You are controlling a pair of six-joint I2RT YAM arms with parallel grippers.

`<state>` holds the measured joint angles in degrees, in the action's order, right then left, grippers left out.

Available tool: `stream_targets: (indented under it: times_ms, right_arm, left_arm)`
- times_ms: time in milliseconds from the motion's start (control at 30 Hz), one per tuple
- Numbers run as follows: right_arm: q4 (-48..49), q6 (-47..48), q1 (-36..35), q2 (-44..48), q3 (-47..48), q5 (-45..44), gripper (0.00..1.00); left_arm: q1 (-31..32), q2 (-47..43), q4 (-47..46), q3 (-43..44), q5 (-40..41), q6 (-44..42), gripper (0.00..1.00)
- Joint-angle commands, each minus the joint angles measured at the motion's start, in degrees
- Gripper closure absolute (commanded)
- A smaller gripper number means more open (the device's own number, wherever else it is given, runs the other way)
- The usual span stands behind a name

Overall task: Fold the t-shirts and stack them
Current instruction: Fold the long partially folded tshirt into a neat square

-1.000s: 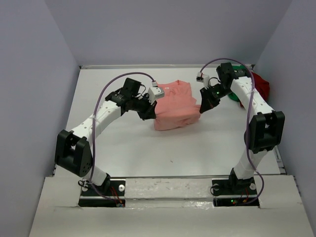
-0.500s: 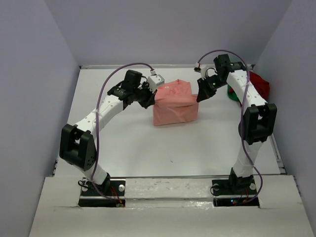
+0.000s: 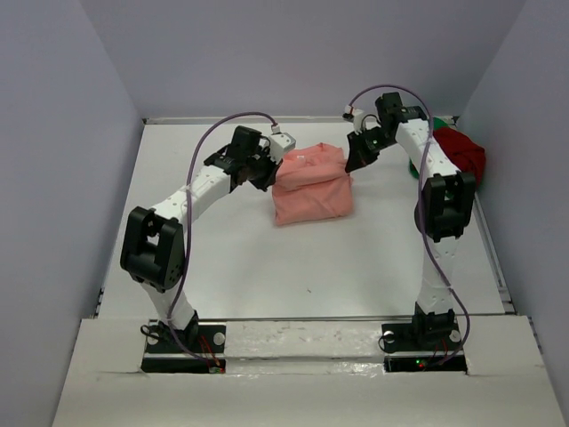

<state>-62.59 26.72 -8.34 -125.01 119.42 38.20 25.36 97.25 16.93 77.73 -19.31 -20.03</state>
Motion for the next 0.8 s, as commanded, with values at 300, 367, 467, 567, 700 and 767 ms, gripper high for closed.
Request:
stream_targets:
  times_ms: [300,367,467,567,700,767]
  right_arm:
    - [5.37,0.08,0.25,-8.32,11.54,-1.72,1.00]
    - [5.72,0.52,0.25,-9.19,11.54,-2.51,1.00]
    - [7.12,0.70,0.25,-10.34,11.54,-3.21,1.00]
    - [7.57,0.79,0.25,-11.30,12.24,-3.56,1.00]
    - [8.27,0.79,0.25,-13.41,14.00,-4.18,1.00]
    - [8.62,0.70,0.25,-13.94,14.79,-4.44,0.94]
  left_arm:
    - [-1.46,9.08,-4.36,10.15,6.13,1.14,1.00]
    - [-1.46,11.10,-4.71,11.47,6.92,0.79,1.00]
    - [-1.55,13.65,-4.98,13.23,7.36,0.78,1.00]
    - [-1.55,15.42,-4.89,14.46,7.27,1.05,1.00]
    - [-1.46,17.27,-5.76,14.82,7.62,1.14,1.00]
    - [-1.46,17.44,-6.73,14.82,8.14,1.40,1.00]
